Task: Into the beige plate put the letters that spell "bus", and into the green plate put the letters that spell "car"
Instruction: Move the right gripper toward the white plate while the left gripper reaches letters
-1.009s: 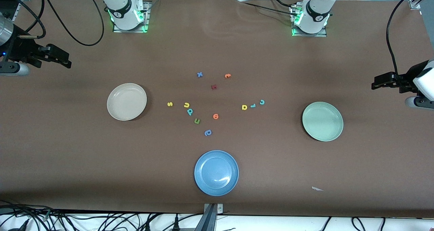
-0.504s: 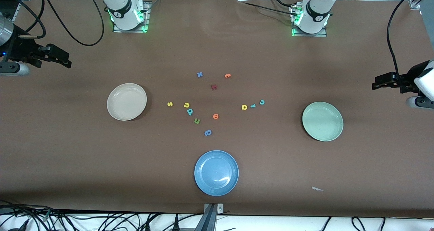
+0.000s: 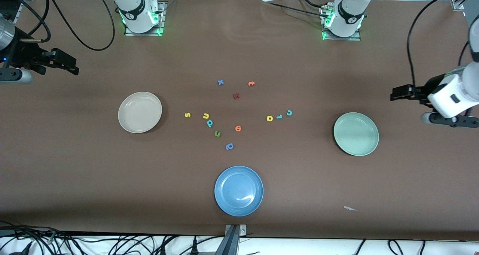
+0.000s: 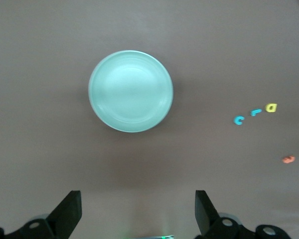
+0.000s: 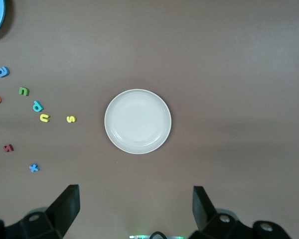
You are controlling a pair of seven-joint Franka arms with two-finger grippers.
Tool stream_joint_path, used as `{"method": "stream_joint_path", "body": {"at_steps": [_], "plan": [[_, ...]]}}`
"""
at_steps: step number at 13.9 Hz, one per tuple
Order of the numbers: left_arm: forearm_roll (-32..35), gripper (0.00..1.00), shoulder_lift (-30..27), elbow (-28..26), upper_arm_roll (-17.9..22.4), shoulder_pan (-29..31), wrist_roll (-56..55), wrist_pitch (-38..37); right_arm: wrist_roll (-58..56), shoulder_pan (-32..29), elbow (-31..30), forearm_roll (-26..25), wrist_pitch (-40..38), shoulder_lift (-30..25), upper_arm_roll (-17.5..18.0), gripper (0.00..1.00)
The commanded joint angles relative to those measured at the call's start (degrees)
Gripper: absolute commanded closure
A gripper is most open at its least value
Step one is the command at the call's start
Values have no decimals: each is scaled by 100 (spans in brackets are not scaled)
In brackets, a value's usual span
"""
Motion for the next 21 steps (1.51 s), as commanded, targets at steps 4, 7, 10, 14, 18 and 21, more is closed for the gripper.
{"method": "stream_joint_path", "body": {"at_steps": [4, 7, 10, 14, 18, 21], "plan": [[-238, 1, 269, -429, 28, -800, -1332, 461, 79, 12, 45, -85, -125, 0, 32, 0], [-316, 1, 269, -956, 28, -1160, -1500, 919, 88, 21, 1, -85, 7, 184, 32, 0], [-326, 1, 269, -1404, 28, -1442, -1694, 1481, 105, 231, -122, -85, 393, 316, 50, 0], [-553, 2, 269, -2247, 28, -1732, -2097, 2508, 2182, 854, -1017, -111, 1534, 404, 50, 0], [-581, 5, 269, -3248, -7, -2127, -2484, 3842, 2865, 1391, -1054, -619, 2062, 1343, 50, 0], [-581, 5, 426, -3699, -33, -2225, -2660, 4821, 2742, 1436, -984, -648, 2125, 1958, 59, 0]]}}
